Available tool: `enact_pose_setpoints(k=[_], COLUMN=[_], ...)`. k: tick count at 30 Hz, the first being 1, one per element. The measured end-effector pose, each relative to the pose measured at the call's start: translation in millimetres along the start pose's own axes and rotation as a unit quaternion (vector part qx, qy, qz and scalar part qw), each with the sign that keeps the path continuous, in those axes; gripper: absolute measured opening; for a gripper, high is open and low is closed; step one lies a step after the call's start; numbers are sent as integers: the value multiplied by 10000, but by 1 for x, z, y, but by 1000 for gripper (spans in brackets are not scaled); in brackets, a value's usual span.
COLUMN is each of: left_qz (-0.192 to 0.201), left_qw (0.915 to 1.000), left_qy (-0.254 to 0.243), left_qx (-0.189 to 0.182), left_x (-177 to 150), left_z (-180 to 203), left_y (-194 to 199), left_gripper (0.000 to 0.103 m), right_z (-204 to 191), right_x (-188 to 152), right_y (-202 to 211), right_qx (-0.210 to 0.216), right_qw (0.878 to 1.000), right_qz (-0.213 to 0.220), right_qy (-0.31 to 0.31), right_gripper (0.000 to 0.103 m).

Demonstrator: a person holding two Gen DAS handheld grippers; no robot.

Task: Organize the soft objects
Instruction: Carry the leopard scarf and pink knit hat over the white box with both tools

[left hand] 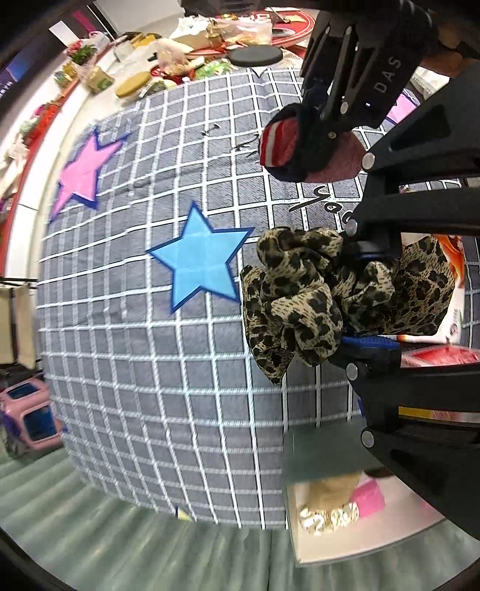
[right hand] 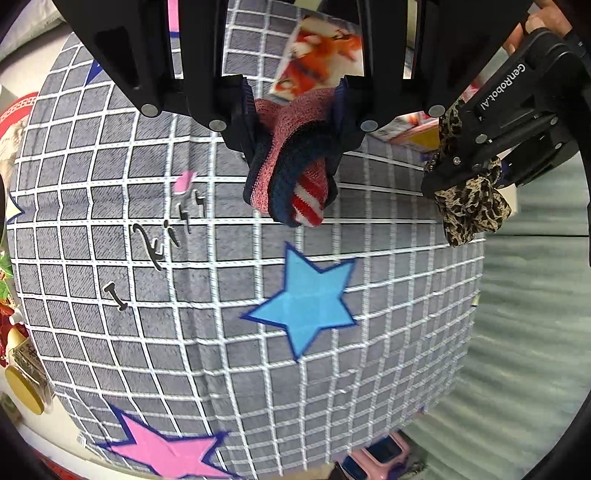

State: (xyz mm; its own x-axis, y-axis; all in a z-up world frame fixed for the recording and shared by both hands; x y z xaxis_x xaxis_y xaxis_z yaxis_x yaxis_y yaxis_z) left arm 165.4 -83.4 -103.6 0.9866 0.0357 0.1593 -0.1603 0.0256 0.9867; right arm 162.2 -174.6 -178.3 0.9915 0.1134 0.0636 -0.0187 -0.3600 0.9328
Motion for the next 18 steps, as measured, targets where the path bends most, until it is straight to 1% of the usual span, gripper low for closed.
enact_pose_setpoints(k=[3, 4, 5, 7, 8, 10, 13, 15, 18], left_qz=[176, 213, 264, 305, 357, 424, 622, 680, 791], left_qw=[9998, 9998, 9996, 9995, 9992, 9988, 9974, 9967, 9948], left_qy=[-25, -34, -65, -111, -160, -234, -358, -442, -629], left_qx=[34, 42, 25, -2, -39, -44, -50, -92, -149], left_x=[-14, -7, -14, -7, -14, -11, -26, -33, -47], left_z=[-15, -11, -17, -24, -28, -18, -22, -24, -25], left_y=[17, 28, 34, 46, 50, 58, 75, 80, 92], left_gripper=[32, 32, 32, 33, 33, 33, 33, 33, 33], right_z=[-14, -20, -25, -32, -37, -44, -53, -59, -68], right_x=[1, -1, -2, -8, -12, -16, -28, -39, -53], right_y=[8, 10, 11, 17, 22, 26, 35, 41, 48], right_qx=[61, 90, 113, 125, 112, 115, 86, -12, -36], right_qw=[9999, 9999, 9999, 9999, 9999, 9999, 9998, 9998, 9996], right_qz=[81, 74, 73, 80, 96, 98, 154, 217, 284], right_qy=[-5, -25, -44, -53, -49, -45, -53, -48, -44], right_gripper=[34, 34, 34, 34, 34, 34, 34, 34, 34])
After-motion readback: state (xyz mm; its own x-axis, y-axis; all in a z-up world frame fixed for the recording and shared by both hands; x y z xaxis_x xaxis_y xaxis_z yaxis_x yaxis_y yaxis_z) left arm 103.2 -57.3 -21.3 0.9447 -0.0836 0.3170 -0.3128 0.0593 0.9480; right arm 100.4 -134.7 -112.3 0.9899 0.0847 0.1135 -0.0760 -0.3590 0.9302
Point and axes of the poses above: each gripper's, at about its wrist camera, not at the fingertips, and y roughly against the way its jaws point, z to its right, x to its top, the point moved 3 cm from there along -y, roughly the way its jaws point, and after that the axes turned 1 degree about y, right-handed, at the moved point
